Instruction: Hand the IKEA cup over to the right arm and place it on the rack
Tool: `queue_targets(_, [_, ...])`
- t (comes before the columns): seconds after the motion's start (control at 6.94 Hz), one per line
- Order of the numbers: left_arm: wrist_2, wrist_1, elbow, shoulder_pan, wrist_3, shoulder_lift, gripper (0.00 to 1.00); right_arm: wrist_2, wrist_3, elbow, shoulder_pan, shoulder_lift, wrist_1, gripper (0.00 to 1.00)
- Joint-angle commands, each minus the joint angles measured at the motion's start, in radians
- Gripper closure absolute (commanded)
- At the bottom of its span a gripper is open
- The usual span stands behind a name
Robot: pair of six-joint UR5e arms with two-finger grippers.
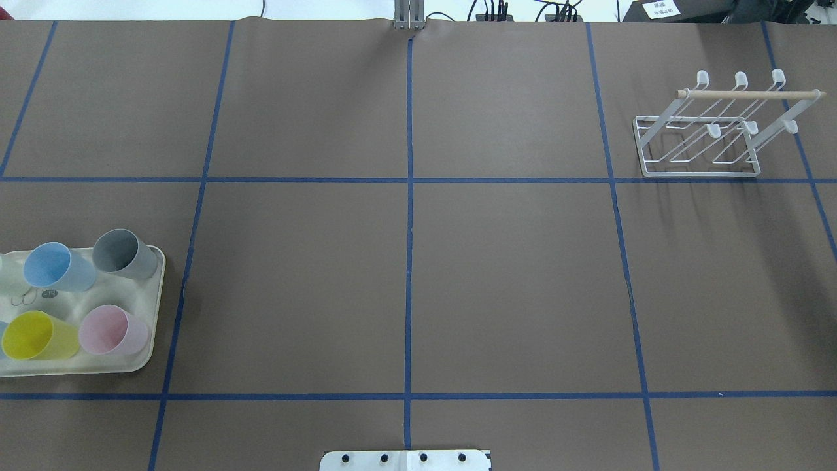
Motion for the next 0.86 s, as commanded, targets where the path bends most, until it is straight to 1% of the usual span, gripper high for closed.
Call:
queue_targets(0.0, [-0.096, -0.035, -0.051, 0.041, -0.081, 0.112, 0.00, -0.002, 0.019, 0.012, -0.014, -0.001, 0.003, 0.00])
queue_targets(0.14, [-0.008, -0.130, -0.136, 0.067, -0.186, 0.218, 0.00, 0.002, 0.019, 0.012, -0.019, 0.001, 0.004, 0.00])
queue_targets(0.29, [0.049, -0.208, -0.216, 0.134, -0.254, 0.347, 0.00, 0.004, 0.024, 0.018, -0.026, 0.001, 0.004, 0.00])
queue_targets(0.43, [0.063, -0.303, -0.234, 0.148, -0.291, 0.439, 0.00, 0.005, 0.060, 0.034, -0.031, 0.001, 0.003, 0.00])
queue_targets(0.58, [0.062, -0.427, -0.232, 0.171, -0.370, 0.519, 0.00, 0.009, 0.092, 0.041, -0.034, 0.001, 0.001, 0.00])
queue_targets(0.72, [0.062, -0.493, -0.229, 0.191, -0.407, 0.568, 0.00, 0.031, 0.096, 0.057, -0.036, 0.001, -0.005, 0.00])
